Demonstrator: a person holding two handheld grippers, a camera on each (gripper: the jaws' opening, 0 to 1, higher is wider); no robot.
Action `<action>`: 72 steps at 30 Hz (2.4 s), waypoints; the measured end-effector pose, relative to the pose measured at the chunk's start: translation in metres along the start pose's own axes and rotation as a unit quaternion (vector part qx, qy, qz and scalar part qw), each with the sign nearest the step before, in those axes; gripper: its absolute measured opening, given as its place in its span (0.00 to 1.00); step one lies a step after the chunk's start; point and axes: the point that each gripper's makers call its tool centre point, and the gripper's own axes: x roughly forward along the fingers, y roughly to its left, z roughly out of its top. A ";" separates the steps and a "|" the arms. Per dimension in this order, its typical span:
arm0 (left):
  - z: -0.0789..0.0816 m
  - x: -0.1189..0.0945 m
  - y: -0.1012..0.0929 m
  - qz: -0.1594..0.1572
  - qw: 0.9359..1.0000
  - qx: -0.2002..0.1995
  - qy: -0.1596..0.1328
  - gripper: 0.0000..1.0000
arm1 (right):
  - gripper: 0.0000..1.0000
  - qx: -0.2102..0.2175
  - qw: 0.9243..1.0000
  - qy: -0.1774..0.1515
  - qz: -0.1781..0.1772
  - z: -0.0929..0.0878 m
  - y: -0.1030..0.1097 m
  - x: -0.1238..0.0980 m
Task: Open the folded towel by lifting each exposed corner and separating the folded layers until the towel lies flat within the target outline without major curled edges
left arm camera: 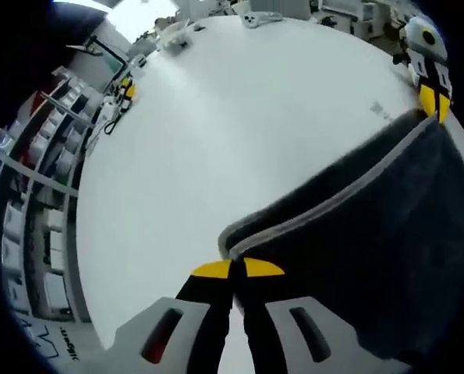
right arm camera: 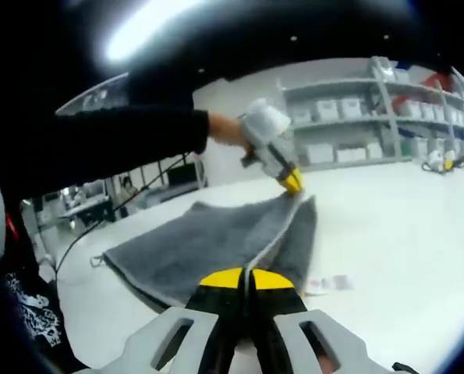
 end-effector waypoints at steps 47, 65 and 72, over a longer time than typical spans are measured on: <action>-0.032 -0.059 -0.005 0.108 0.988 0.016 -0.105 0.02 | 0.00 -0.105 0.994 0.024 -0.005 0.050 0.068 0.018; -0.081 -0.089 -0.009 0.143 0.985 0.006 -0.092 0.02 | 0.00 -0.118 0.993 0.016 0.028 0.056 0.114 0.044; -0.098 -0.103 -0.016 0.155 0.985 0.006 -0.081 0.02 | 0.00 -0.126 0.991 0.012 0.045 0.056 0.135 0.055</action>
